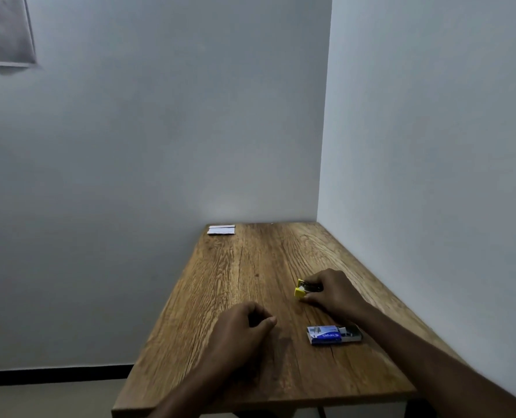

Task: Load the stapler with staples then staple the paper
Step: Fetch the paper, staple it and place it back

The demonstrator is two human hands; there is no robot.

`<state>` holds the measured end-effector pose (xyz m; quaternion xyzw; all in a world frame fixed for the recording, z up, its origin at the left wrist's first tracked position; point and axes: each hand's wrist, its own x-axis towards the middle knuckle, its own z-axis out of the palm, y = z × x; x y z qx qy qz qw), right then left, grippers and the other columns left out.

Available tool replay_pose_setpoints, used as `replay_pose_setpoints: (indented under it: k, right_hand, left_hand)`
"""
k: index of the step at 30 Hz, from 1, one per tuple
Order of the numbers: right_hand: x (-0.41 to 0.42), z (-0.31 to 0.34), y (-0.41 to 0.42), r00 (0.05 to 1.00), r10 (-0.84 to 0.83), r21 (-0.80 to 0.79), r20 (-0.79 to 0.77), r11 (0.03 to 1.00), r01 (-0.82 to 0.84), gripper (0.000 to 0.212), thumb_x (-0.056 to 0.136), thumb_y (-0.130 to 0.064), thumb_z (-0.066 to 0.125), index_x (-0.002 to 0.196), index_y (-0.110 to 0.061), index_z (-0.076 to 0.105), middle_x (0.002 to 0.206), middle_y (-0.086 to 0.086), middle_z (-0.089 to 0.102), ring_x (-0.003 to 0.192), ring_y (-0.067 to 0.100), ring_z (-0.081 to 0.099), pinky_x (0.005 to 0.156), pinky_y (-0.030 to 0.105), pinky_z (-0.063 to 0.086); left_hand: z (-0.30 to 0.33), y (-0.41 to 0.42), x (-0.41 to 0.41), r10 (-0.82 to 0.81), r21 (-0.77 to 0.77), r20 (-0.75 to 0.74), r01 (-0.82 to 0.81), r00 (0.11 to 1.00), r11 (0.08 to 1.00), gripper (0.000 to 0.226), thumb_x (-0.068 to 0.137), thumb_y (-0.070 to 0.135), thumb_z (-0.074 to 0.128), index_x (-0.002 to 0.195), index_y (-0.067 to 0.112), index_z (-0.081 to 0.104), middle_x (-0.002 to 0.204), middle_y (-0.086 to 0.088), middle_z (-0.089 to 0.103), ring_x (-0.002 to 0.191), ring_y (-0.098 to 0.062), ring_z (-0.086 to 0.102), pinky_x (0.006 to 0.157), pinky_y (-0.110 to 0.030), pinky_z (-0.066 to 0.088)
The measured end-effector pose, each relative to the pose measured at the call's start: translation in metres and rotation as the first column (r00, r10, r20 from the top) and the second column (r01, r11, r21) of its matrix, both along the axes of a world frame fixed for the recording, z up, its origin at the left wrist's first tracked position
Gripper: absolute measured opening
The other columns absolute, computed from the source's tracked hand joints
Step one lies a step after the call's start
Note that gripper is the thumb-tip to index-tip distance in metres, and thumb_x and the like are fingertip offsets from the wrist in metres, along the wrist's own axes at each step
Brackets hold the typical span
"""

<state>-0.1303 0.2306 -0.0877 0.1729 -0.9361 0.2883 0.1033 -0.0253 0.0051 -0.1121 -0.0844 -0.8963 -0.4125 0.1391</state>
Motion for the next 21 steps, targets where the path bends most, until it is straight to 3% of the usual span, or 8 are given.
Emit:
replay_pose_setpoints:
  k: [6, 11, 14, 17, 21]
  right_hand:
    - [-0.001, -0.004, 0.001, 1.0, -0.024, 0.034, -0.001, 0.999, 0.025, 0.042, 0.082, -0.022, 0.078, 0.123, -0.015, 0.069, 0.122, -0.001, 0.072, 0.104, 0.006, 0.064, 0.07, 0.003, 0.035]
    - [0.003, 0.003, -0.001, 0.999, -0.032, 0.028, 0.007, 0.999, 0.032, 0.047, 0.085, -0.023, 0.073, 0.13, -0.014, 0.064, 0.13, 0.003, 0.067, 0.119, 0.017, 0.061, 0.092, 0.022, 0.046]
    - [0.006, 0.008, -0.009, 1.0, -0.012, 0.008, -0.027, 1.0, 0.012, 0.049, 0.088, -0.023, 0.07, 0.135, -0.017, 0.06, 0.137, 0.002, 0.062, 0.125, 0.015, 0.057, 0.091, 0.017, 0.04]
    - [0.005, 0.013, -0.023, 0.997, 0.047, 0.044, -0.068, 0.998, -0.044, 0.047, 0.089, -0.022, 0.067, 0.135, -0.019, 0.06, 0.137, 0.001, 0.062, 0.123, 0.013, 0.057, 0.086, 0.014, 0.041]
    - [-0.001, 0.022, -0.047, 0.99, 0.118, 0.105, -0.075, 0.988, -0.11, 0.056, 0.09, -0.025, 0.066, 0.143, -0.019, 0.051, 0.146, 0.003, 0.054, 0.133, 0.017, 0.049, 0.106, 0.03, 0.041]
  left_hand:
    - [-0.003, -0.001, -0.003, 0.007, 0.009, -0.021, -0.007, 1.0, 1.0, 0.009, 0.089, 0.041, 0.069, 0.096, 0.034, 0.07, 0.092, 0.018, 0.07, 0.085, 0.007, 0.065, 0.067, -0.007, 0.048]
    - [-0.001, -0.001, -0.003, -0.015, 0.005, -0.021, 0.015, 1.0, 1.0, 0.011, 0.09, 0.039, 0.068, 0.1, 0.033, 0.07, 0.096, 0.016, 0.07, 0.088, 0.005, 0.064, 0.072, -0.009, 0.049]
    - [0.005, -0.004, -0.007, -0.044, -0.016, -0.012, 0.044, 0.999, 0.999, 0.011, 0.091, 0.037, 0.067, 0.1, 0.031, 0.069, 0.096, 0.015, 0.069, 0.089, 0.002, 0.064, 0.074, -0.014, 0.05]
    - [0.019, -0.016, -0.02, -0.027, -0.099, -0.05, 0.022, 0.998, 0.995, 0.016, 0.091, 0.037, 0.067, 0.104, 0.028, 0.069, 0.096, 0.015, 0.067, 0.087, 0.001, 0.063, 0.074, -0.017, 0.052]
    - [0.038, -0.042, -0.047, 0.015, -0.268, -0.124, -0.048, 0.992, 0.962, 0.027, 0.092, 0.039, 0.066, 0.115, 0.024, 0.066, 0.106, 0.011, 0.067, 0.09, 0.001, 0.058, 0.073, -0.016, 0.046]
